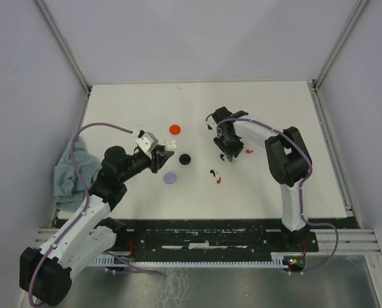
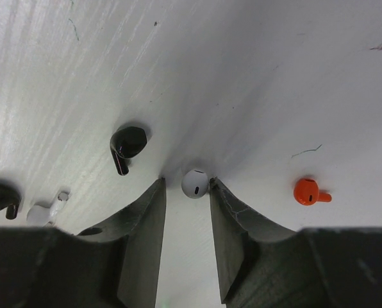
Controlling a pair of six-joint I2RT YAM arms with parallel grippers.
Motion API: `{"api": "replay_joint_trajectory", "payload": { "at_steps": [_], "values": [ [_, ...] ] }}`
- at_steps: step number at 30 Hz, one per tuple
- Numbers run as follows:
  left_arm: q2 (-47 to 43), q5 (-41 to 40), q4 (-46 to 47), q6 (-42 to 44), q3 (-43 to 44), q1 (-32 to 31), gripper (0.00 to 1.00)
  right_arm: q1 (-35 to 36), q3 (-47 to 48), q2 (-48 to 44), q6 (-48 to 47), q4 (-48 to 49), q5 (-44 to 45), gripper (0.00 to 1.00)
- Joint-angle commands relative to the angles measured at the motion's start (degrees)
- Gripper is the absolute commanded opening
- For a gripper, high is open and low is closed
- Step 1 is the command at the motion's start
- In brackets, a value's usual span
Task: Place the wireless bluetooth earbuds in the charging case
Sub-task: Pick up the earbud from the center of the board.
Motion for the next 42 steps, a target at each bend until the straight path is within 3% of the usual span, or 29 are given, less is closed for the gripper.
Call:
{"api": "replay_joint_trajectory", "payload": {
  "at_steps": [1,10,20,32,42],
  "values": [
    [-0.1,1.7,2.3,2.7,-0.2,0.1,0.03,-0.2,2.0,1.3,-0.4,-0.3,-0.1,0.41],
    [0.0,3.4,3.2,2.2,-0.3,0.1,0.03,-0.3,0.7,0.4,0.7,-0.3,0.2,0.26],
    [0.9,6.4,11.4,-0.9,-1.9,0.1,0.03,-0.4,-1.9,-9.5,6.7,1.0,-3.5,0.19],
    [3.7,10.2,22.6,0.8,-2.3,0.1,0.03,0.3,-3.9,-28.2,20.0,6.5,-14.6,0.16],
    [7.2,12.6,34.8,-2.5,-2.8,0.1,0.03,2.2,-6.5,-40.2,29.0,17.9,-22.9,0.16]
  ]
}}
